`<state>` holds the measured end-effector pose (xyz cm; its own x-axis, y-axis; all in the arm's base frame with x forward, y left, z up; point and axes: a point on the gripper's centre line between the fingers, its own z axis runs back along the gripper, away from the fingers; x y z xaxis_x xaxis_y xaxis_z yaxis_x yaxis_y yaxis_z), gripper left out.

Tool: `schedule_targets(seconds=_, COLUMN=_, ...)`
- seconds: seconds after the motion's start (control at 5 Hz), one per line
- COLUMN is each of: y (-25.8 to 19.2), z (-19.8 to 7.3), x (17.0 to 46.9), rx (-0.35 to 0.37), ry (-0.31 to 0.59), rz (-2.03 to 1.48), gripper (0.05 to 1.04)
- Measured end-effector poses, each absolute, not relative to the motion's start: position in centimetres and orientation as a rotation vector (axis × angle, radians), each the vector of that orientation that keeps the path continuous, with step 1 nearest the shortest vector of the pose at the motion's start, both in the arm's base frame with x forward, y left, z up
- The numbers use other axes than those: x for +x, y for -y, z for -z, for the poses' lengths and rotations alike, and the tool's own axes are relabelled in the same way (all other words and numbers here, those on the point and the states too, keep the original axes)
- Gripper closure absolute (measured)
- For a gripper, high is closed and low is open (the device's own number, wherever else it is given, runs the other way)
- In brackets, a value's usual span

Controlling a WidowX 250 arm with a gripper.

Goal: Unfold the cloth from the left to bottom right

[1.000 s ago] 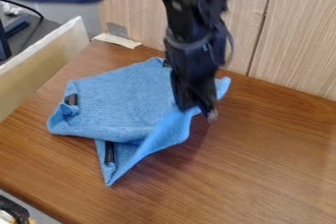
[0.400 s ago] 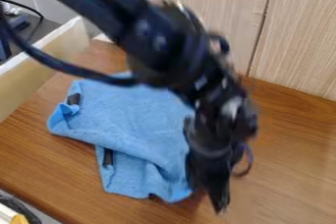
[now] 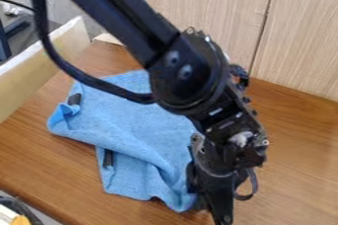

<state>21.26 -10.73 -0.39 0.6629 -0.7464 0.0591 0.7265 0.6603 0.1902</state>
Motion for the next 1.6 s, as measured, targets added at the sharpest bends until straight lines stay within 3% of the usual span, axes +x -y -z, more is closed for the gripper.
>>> schedule_targets(seconds=0.2, y=10.7, z=0.3, x=21.3, rx=0.163, ry=0.131, rz=0.839, gripper=0.276)
schedule_targets(seconds=0.4, y=10.5, z=0.2, x=21.4, rx=0.161, ry=0.119, rz=0.843, gripper=0.078)
schedule_targets(seconds=0.6, y=10.5, z=-0.8, x=21.7, rx=0.137, ry=0.104, rz=0.87, gripper=0.079)
schedule_targets(seconds=1.2, y=10.5, z=-8.5, x=21.0, rx=0.194, ry=0.259, rz=0.94, gripper=0.083)
schedule_targets(seconds=1.6, y=10.3, z=-10.2, x=20.8, rx=0.192, ry=0.281, rz=0.958, gripper=0.083)
